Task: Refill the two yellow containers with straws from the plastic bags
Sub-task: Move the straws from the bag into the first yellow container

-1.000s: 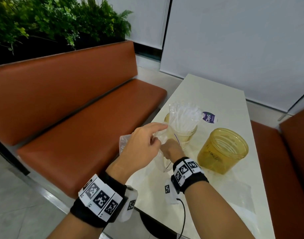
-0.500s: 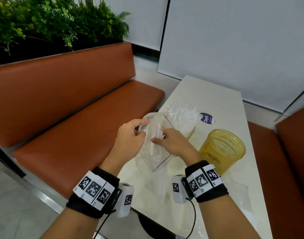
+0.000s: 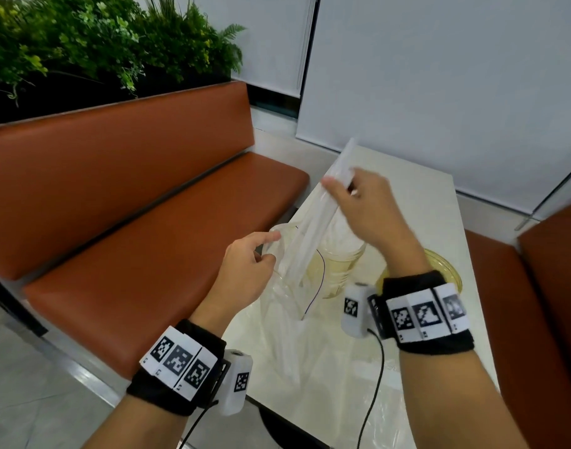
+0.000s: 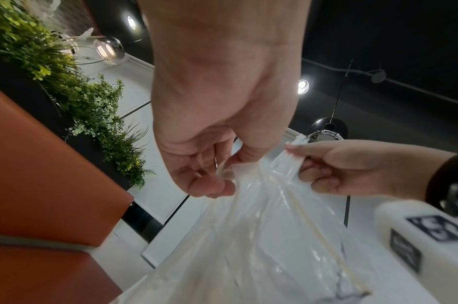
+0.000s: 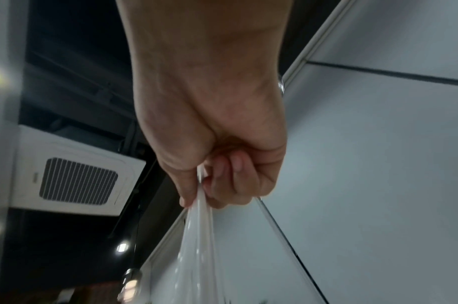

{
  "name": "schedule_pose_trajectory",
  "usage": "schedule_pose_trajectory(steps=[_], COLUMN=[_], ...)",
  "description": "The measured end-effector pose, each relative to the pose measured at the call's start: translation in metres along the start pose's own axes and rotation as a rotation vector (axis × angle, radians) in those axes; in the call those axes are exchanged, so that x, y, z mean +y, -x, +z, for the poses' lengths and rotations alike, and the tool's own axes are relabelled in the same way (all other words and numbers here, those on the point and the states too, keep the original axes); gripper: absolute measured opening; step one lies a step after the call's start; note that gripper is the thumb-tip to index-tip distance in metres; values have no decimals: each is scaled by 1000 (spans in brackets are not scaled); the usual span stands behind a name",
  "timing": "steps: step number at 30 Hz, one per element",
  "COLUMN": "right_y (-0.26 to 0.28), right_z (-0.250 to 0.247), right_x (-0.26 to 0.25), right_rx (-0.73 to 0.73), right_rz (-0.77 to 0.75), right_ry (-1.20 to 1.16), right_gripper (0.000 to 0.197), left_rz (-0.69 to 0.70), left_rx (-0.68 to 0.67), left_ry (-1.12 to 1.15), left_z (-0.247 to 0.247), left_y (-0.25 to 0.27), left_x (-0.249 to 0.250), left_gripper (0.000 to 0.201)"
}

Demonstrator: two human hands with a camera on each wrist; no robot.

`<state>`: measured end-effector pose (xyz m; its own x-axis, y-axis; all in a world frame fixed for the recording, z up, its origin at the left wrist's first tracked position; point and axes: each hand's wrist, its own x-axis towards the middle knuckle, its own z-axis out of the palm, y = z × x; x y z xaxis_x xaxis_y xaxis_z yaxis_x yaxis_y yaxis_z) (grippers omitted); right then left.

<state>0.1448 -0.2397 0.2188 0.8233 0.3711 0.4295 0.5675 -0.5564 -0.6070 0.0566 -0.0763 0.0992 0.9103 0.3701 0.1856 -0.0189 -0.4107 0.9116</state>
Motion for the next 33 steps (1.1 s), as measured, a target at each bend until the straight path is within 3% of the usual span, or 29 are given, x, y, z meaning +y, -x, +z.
schedule_pose_trajectory(steps=[5,9,14,20,24,28,31,33], right_y=[-36,-50,-53,-32,-30,-47,-59,-58], right_z=[-52,-61,-19,37,36,18,24,39], right_x=[-6,7,43,100,109,100,102,112], right_rx=[332,401,258,19,6,111,116,-59], right_rz=[-83,-14,105,310,387,272,62,32], right_ry=[23,211,428,326,350,355,332,401], right_gripper=[38,39,37,36,32,78,66,53], left_rz=[-16,-28,-23,30,55,82,85,93], left_rx=[8,1,-6,-36,-39,-48,-62,-61], left_ry=[7,20,18,0,-35,-59,-54,-60], left_z=[-1,0,2,2,-1,-2,-3,-3], left_y=[-3,-5,-8,-8,-6,-6,-5,-3], left_x=[-6,-9,-9,-3,-2,2,6,10], left_gripper=[36,36,35,35,35,35,37,37])
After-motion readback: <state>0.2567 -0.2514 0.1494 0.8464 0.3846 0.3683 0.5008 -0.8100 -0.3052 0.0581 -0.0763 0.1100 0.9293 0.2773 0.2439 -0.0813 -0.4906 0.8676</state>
